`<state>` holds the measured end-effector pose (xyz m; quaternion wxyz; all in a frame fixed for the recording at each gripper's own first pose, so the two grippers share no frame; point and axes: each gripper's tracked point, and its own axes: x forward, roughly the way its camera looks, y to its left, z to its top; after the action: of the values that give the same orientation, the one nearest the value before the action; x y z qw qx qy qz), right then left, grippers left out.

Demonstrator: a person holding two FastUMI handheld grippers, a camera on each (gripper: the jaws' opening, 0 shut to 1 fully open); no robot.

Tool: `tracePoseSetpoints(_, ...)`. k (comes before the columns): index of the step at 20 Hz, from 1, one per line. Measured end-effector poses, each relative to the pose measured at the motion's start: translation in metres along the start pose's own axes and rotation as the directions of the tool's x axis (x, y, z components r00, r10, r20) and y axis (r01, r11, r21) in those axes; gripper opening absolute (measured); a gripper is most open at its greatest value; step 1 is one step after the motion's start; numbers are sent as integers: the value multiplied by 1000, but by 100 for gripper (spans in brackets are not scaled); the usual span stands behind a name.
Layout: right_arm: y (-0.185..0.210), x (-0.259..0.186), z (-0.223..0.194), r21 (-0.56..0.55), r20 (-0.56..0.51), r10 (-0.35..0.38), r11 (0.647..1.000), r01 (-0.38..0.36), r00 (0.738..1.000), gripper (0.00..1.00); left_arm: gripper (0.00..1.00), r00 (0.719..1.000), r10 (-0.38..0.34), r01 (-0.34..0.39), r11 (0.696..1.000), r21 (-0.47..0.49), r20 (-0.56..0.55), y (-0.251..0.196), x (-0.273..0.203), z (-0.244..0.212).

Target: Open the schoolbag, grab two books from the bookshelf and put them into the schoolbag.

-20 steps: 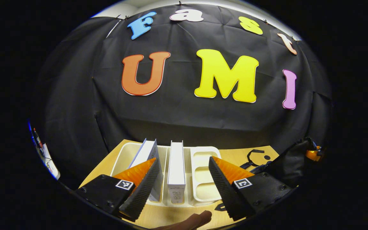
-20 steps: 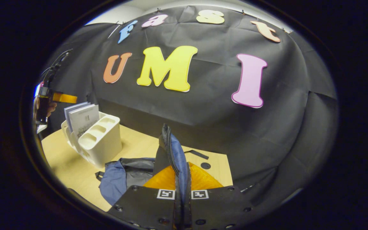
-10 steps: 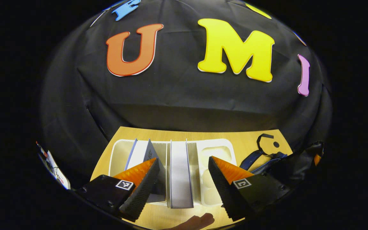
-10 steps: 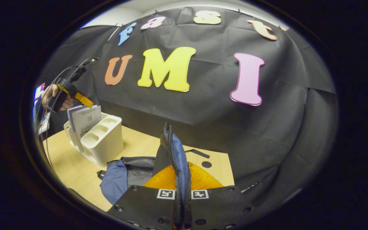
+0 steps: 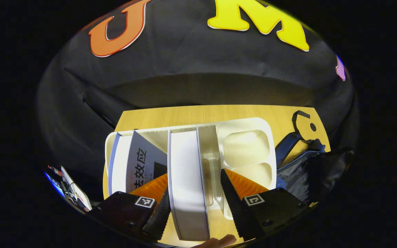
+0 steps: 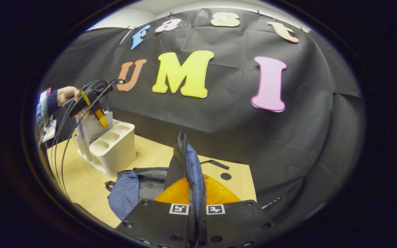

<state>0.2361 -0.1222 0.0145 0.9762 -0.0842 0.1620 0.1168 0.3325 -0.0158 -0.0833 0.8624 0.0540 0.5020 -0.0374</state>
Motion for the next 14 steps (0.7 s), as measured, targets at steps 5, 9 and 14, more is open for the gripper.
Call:
tracePoseSetpoints(5, -1, -1, -7, 15, -1, 15, 1000, -15, 1000, 4, 50, 998, -18, 18, 1000, 5, -59, -7, 8, -6)
tracePoseSetpoints(9, -3, -2, -12, 34, -8, 21, 999, -20, 1000, 4, 48, 1000, 0, 0, 1000, -23, -25, -12, -6, -13)
tracePoseSetpoints(14, 0, 0, -20, 2, -17, -9, 1000, 9, 1000, 4, 47, 998, 15, -13, 999, -36, 58, -21, -42, -39)
